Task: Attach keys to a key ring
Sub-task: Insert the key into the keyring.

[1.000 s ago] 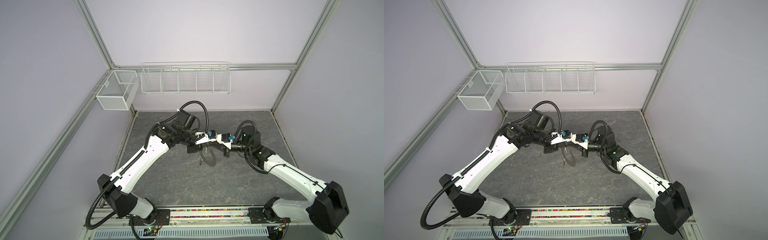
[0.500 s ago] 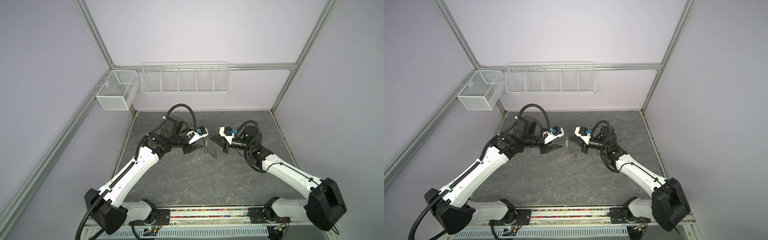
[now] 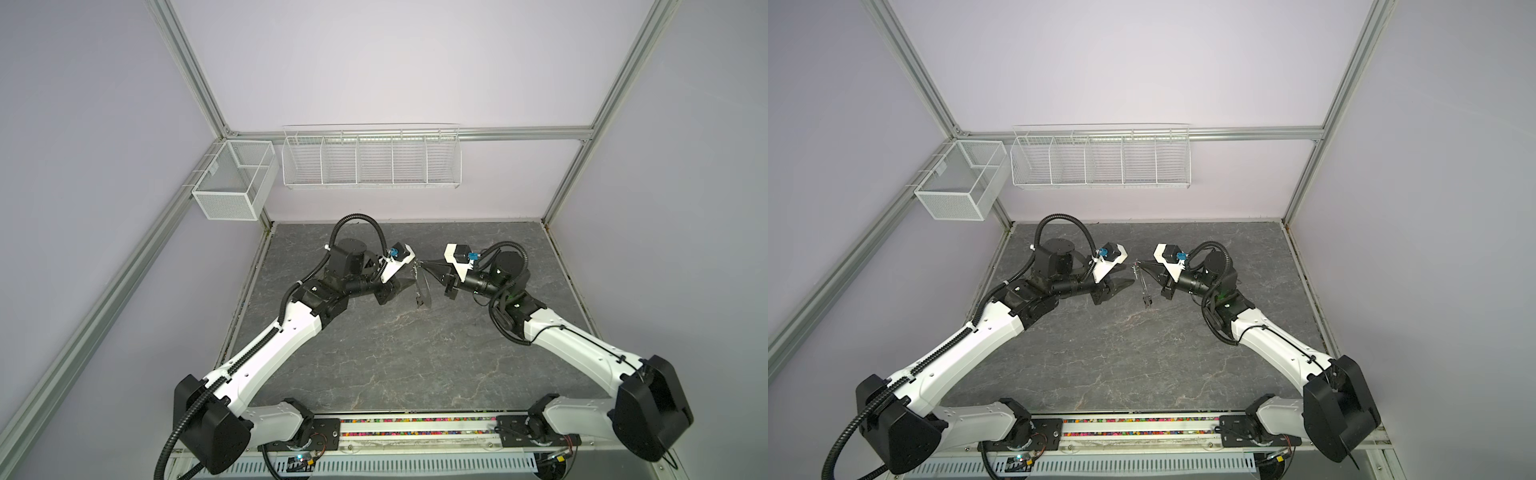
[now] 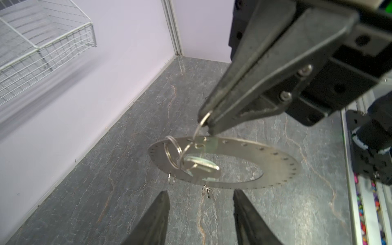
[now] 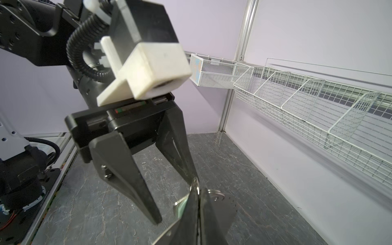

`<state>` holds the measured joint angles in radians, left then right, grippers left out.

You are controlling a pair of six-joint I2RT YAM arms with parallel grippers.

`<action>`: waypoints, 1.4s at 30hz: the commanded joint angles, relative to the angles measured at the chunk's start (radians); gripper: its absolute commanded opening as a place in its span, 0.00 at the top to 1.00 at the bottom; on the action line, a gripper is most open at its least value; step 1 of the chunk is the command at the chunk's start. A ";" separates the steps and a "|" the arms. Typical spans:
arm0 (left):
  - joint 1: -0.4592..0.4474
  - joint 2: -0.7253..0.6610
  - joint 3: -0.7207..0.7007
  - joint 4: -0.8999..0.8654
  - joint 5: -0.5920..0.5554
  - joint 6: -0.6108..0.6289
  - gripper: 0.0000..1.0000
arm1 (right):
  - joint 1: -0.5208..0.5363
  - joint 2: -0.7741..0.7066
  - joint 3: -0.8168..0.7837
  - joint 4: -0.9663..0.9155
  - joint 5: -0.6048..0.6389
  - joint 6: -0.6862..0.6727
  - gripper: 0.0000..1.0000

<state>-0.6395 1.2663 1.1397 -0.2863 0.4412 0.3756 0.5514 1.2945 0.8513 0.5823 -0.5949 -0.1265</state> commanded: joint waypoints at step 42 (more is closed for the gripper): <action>-0.061 0.073 0.053 0.114 -0.053 -0.067 1.00 | 0.022 0.023 -0.061 0.261 0.156 0.128 0.93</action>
<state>-0.6903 1.3323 1.1473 -0.1337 0.3748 0.2771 0.5674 1.3117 0.8104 0.7547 -0.4583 -0.0216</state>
